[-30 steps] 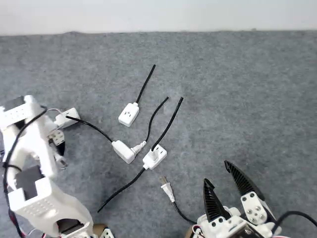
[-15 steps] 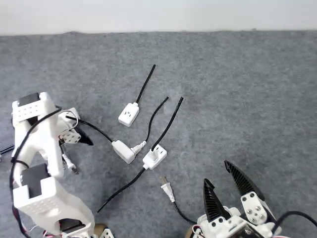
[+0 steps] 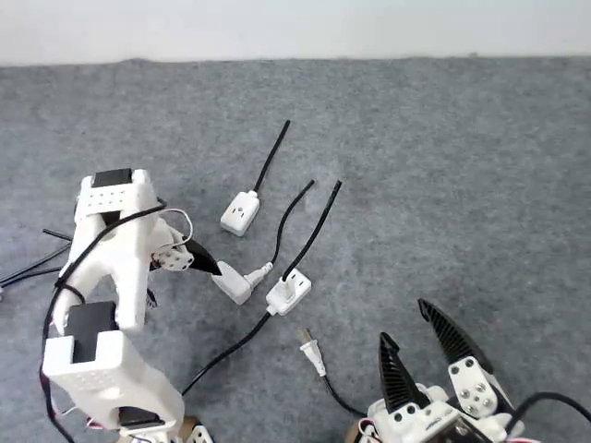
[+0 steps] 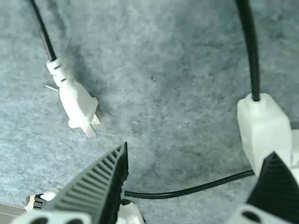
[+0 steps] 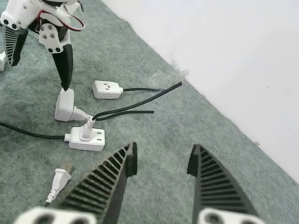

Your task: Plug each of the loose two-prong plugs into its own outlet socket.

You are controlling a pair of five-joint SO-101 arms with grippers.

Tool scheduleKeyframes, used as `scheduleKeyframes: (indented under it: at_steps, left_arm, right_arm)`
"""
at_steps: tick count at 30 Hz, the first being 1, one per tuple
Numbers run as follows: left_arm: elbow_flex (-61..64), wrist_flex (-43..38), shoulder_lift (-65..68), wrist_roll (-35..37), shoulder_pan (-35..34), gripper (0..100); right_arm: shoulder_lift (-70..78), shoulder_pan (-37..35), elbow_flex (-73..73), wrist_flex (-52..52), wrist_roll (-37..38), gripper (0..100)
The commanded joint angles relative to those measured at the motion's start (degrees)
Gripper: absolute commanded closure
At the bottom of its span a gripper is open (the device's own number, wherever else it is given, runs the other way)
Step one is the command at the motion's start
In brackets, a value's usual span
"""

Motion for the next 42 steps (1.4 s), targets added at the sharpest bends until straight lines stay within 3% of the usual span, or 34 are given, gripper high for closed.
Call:
scheduleKeyframes:
  at_steps: [1,9,12,17,26,34,42]
  left_arm:
    - [-1.5,0.4,-0.9,0.4,-6.4,59]
    - [-7.7,1.7,-1.1,0.4,-20.3,59]
    - [-9.6,1.7,-1.1,0.4,-22.9,59]
    - [-10.2,1.7,-1.1,-2.2,-24.9,59]
    - [-10.2,1.4,-1.1,-2.4,-24.9,59]
    - [-12.6,1.3,-1.1,-2.2,-25.5,59]
    - [-18.3,1.6,-1.0,-2.0,-28.9,59]
  right_arm:
    - [3.7,0.3,1.6,0.0,2.2,80.5]
    - [26.5,-0.3,3.3,-9.7,3.8,80.5]
    - [37.8,-6.6,2.2,-13.9,3.6,80.5]
    - [59.6,-15.6,1.0,-21.0,3.4,80.4]
    - [95.9,-20.1,-11.0,-33.8,3.3,80.4]
    - [114.9,-25.2,-25.7,-38.4,0.0,80.4]
    - [132.3,-25.5,-41.0,-40.1,-2.5,80.4]
